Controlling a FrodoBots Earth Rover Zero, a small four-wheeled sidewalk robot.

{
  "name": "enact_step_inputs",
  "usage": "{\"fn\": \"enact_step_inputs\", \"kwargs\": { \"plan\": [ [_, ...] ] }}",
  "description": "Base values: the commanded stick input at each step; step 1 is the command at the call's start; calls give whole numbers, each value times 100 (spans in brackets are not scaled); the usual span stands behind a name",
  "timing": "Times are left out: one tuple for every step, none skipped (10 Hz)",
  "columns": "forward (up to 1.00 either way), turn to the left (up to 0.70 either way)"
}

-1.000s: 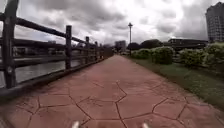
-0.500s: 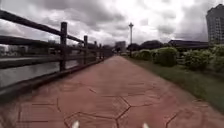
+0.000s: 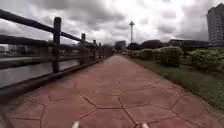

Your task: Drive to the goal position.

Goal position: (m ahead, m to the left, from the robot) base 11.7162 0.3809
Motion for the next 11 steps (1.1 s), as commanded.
{"fn": "enact_step_inputs", "kwargs": {
  "plan": [
    [70, 0],
    [70, 0],
    [70, 0],
    [70, 0],
    [70, 0],
    [70, 0],
    [70, 0],
    [70, 0],
    [70, 0],
    [70, 0],
    [70, 0]
  ]
}}
